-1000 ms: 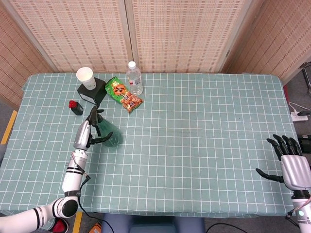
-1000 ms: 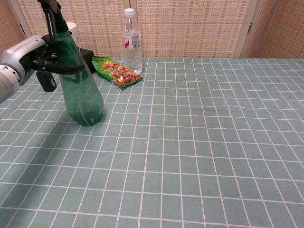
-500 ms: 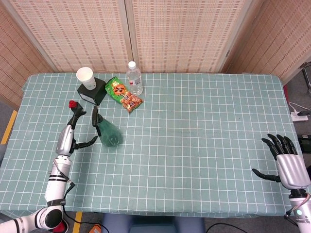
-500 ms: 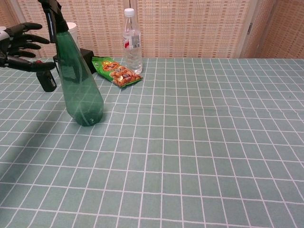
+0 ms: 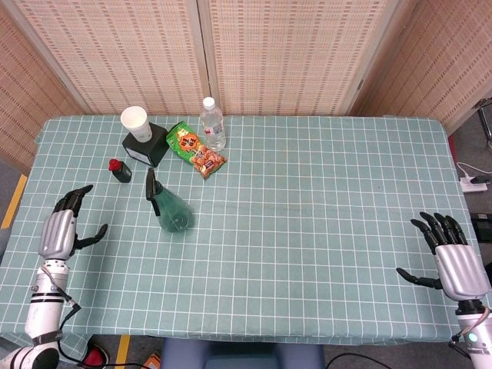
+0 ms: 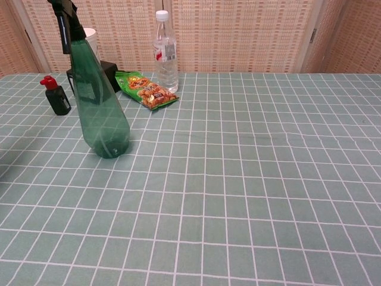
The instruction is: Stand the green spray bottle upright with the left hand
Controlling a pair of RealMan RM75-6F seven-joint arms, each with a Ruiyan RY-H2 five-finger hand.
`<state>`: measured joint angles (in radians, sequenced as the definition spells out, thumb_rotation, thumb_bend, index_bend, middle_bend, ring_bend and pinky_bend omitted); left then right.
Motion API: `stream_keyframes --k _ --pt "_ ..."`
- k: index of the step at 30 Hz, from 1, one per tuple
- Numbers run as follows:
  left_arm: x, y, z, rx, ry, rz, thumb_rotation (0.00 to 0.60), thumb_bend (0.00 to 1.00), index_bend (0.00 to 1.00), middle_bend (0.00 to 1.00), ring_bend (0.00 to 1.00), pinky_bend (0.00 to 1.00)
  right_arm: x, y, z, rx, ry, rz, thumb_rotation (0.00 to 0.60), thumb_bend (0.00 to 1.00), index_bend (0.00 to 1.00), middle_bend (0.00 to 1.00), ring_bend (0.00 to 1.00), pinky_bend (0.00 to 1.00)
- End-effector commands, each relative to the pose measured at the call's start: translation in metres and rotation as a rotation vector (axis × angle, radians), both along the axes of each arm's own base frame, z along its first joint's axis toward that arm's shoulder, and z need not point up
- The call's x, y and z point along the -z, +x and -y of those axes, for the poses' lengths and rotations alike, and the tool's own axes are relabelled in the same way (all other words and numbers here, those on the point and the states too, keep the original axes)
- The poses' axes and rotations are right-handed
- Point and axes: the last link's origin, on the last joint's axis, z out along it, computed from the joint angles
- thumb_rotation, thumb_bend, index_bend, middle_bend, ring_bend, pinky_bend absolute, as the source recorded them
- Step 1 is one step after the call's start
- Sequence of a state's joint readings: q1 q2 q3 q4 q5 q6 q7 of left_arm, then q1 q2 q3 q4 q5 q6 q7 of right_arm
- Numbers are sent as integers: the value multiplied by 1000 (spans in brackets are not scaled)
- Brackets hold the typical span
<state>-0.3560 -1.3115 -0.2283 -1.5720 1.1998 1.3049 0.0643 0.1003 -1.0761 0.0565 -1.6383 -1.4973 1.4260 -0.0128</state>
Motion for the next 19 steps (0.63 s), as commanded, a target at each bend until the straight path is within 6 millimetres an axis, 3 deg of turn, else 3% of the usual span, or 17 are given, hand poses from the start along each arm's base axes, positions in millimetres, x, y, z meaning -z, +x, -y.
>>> stream_keyframes --k 1,6,11,19 --pt "-19 -39 13 -56 -3 -438 600 308 157 146 88 127 0 0 1 0 0 -4 600 59 166 61 0 0" --pt "-30 -53 20 -96 -13 -524 600 307 146 134 67 112 3 3 3 -4 1 -15 600 59 166 62 0 0" --pt "-38 -50 27 -101 28 -548 600 303 189 122 33 94 4 4 4 -2 -1 -15 600 59 166 61 0 0" --pt "-35 -46 25 -113 28 -499 600 302 170 126 33 97 3 2 3 3 -10 -14 600 59 166 61 0 0"
